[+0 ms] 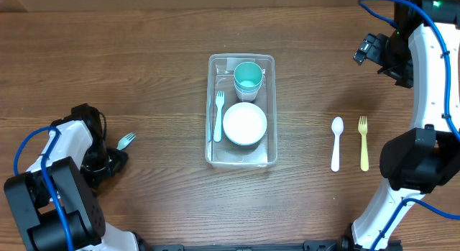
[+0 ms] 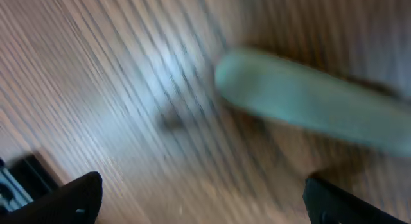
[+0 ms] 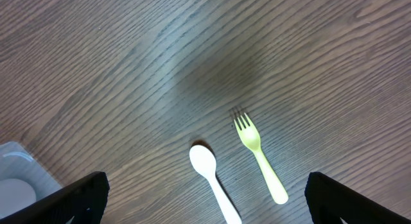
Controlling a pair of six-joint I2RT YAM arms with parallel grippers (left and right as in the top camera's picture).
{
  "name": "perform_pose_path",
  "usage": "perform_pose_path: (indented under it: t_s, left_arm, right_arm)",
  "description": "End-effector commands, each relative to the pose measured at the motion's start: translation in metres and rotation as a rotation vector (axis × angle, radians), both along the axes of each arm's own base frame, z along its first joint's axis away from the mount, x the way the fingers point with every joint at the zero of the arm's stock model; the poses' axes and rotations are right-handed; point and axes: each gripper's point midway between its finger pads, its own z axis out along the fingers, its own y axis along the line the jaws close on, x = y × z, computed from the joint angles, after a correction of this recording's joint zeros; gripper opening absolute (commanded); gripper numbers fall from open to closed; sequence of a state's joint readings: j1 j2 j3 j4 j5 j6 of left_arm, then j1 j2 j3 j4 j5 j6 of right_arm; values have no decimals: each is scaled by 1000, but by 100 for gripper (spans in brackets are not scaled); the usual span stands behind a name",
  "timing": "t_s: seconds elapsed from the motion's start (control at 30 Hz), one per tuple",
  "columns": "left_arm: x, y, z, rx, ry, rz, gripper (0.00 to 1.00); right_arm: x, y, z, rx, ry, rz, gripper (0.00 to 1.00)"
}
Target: Pack container
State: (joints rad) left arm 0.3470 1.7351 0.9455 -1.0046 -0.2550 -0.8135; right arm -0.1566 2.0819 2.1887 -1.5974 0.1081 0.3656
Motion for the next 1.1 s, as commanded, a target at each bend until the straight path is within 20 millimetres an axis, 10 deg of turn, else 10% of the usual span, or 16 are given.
perform_pose_path:
  t_s: [0.0,0.77,1.07]
  left_arm:
    - [-11,25,-16,158,54,33,100]
    - [113,75,-7,358,-388,-203,100]
    - [165,50,10,387,-506,-416,100]
  right_arm:
    - [1,0,22,-12,-65,-5,100]
    - [1,0,22,-12,-65,-5,100]
    - [1,0,22,-12,-65,-5,100]
